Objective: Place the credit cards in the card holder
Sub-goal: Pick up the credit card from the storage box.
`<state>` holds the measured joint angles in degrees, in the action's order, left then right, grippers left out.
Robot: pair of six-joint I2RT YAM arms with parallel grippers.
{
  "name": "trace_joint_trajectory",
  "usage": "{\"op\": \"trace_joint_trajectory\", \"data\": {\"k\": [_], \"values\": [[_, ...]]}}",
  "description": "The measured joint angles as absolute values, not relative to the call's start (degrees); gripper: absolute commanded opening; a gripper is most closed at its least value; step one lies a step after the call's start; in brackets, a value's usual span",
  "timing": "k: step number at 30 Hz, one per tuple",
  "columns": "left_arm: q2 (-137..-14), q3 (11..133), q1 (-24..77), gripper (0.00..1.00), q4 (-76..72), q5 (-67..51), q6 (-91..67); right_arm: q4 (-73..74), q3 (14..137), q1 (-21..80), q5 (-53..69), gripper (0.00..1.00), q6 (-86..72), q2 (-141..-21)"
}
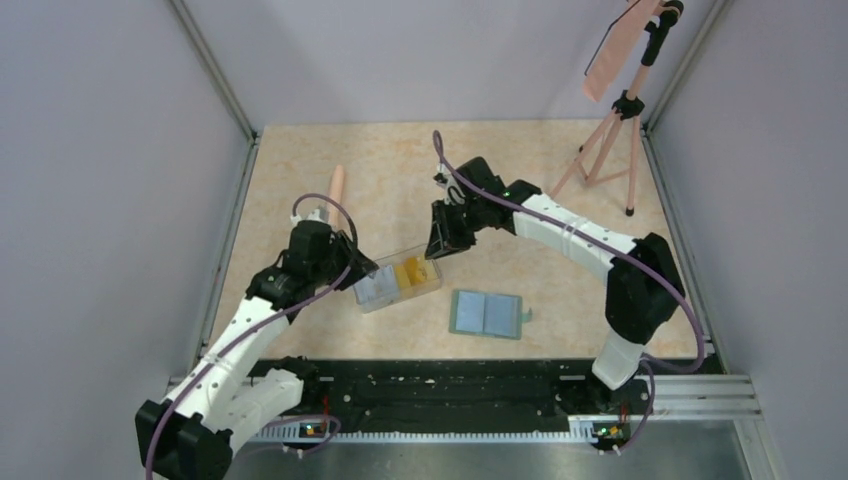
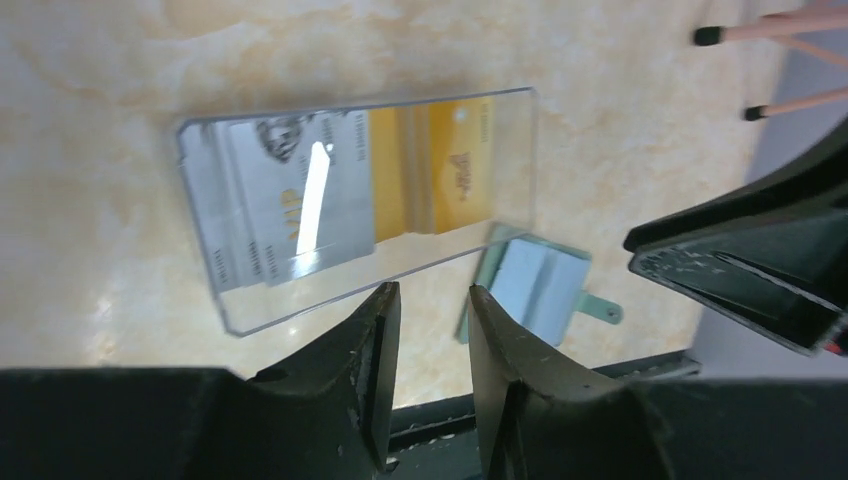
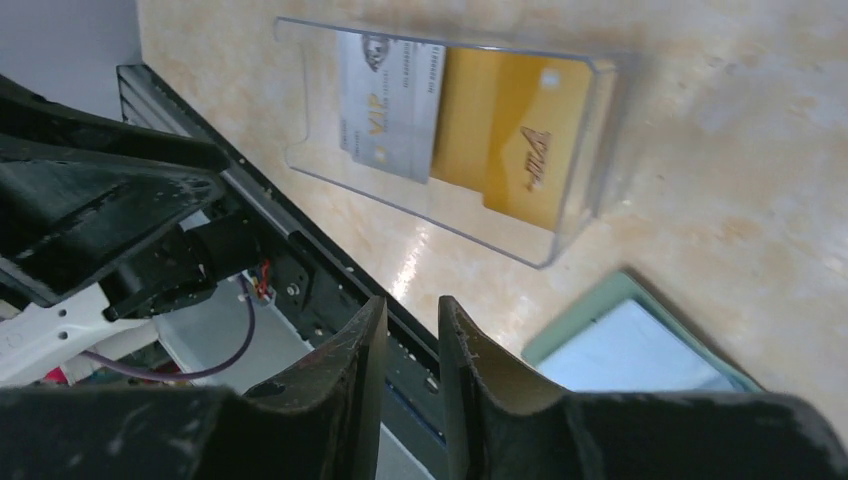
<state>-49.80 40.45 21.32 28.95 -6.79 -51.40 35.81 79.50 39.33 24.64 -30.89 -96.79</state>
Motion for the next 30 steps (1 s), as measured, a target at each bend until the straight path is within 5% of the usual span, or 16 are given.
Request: {"op": "trace_joint_trajectory", "data": {"k": [9,30], "values": [[-61.4,47.8,21.1,0.34,44.3,-3.4,-44.0,33.3,84.6,46.2,27.7,0.41,-33.1,-107.4],[-80.8,52.4,23.2,0.26,44.2,-4.3,-38.8,31.0,90.9,47.1,28.0,0.44,-34.7,-121.4]]}}
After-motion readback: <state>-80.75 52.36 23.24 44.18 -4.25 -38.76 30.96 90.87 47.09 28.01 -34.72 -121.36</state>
